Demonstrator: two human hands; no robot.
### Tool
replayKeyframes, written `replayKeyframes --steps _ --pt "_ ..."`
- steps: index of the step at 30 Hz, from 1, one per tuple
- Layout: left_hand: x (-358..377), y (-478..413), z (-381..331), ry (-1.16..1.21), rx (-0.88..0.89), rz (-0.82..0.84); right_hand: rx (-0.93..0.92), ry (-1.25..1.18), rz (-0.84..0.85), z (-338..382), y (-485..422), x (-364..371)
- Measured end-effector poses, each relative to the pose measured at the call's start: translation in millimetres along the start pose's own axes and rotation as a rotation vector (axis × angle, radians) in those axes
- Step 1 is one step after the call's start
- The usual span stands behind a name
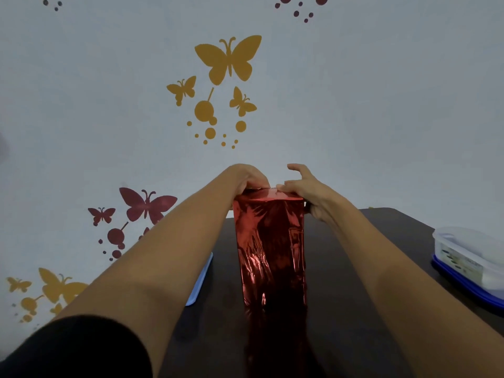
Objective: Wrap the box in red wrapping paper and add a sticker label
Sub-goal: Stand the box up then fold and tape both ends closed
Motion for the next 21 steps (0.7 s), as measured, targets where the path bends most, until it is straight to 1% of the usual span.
replayKeyframes --steps 1,3,4,6,7,9,11,13,15,17,19,21 --pt "2 -3 3 0.015 0.009 0.023 0.014 -0.024 -0.02 -2 1 -1" --pt "-3 -10 1 0.149 0.113 0.011 0.01 -0.036 -0.038 -1 1 -2" --pt "-9 -12 2 0.222 0.205 -0.054 0.012 -0.022 -0.029 -1 3 -1" --pt "-19 0 9 0.334 0.39 -0.241 0.017 0.046 -0.007 -1 5 -1" --pt "-18 8 16 0.401 0.456 -0.287 0.017 0.077 -0.002 -2 6 -2" --pt "-4 17 33 0.587 0.537 -0.251 0.013 0.107 -0.003 -3 5 -3" --pt "15 20 49 0.739 0.613 -0.147 0.015 0.114 -0.013 -1 5 -4" --pt "32 23 61 0.715 0.718 -0.06 0.038 0.129 -0.023 0 7 -3" --pt "53 20 74 0.641 0.74 0.032 0.05 0.147 -0.03 0 9 -2" --pt "73 12 86 0.565 0.691 0.09 0.047 0.161 -0.046 2 11 -1" --pt "89 3 92 0.528 0.643 0.105 0.048 0.161 -0.052 2 10 -1" --pt "99 -1 97 0.598 0.607 0.081 0.053 0.083 -0.043 -4 12 1"
Point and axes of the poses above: each hand's wrist, its own y-axis away from the middle knuckle, its own x-axis out of the palm, z = x × y, the point moved 8 cm from there along -y, towards the middle knuckle, and after that the axes turned 8 degrees about -y, right-handed, at the moved point
